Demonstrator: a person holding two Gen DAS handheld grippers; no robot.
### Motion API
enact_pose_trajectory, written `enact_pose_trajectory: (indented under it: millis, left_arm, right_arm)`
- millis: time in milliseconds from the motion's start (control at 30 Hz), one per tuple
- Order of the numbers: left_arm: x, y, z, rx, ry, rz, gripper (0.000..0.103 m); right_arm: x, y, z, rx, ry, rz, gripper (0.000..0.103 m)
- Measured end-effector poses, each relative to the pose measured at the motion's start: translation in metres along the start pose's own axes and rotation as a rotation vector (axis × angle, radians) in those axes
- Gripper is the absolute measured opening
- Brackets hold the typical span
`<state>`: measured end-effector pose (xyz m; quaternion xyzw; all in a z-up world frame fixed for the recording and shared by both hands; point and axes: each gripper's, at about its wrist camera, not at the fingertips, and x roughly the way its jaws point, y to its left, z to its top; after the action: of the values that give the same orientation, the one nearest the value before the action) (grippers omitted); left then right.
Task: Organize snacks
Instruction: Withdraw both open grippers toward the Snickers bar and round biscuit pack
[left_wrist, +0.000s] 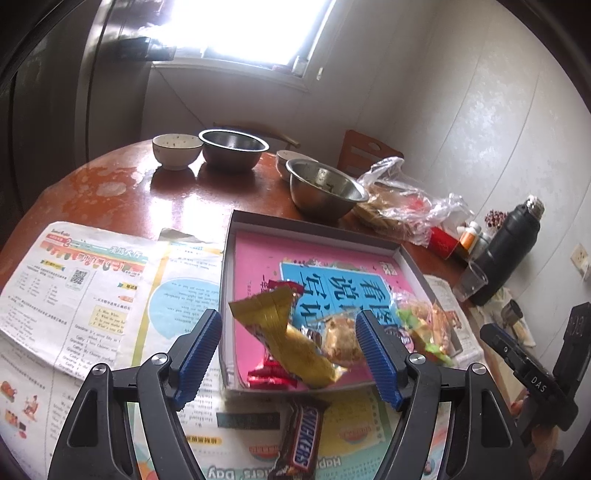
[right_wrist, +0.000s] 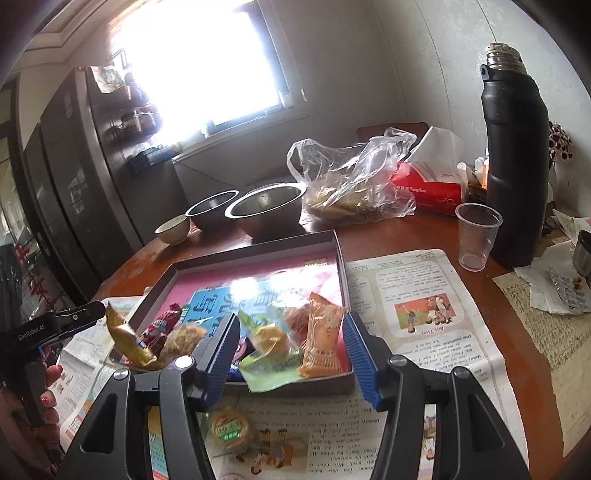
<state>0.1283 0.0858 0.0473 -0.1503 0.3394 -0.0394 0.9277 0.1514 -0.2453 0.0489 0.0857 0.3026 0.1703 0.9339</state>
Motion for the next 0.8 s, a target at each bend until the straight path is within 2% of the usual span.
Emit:
enact_pose_trajectory:
  millis: [400, 800]
  left_arm:
    - [-0.009, -0.021, -0.021, 0.093, 0.052, 0.047, 0.077]
    - [0.002, -0.027, -0.052, 0.155, 0.157, 0.094, 0.077]
  right_arm:
    - [-0.013, 0.017, -0.021, -0.061, 0.021, 0.053, 0.059]
    - [-0.004, 0.034, -0.049, -0.122, 0.105, 0.075, 0.059]
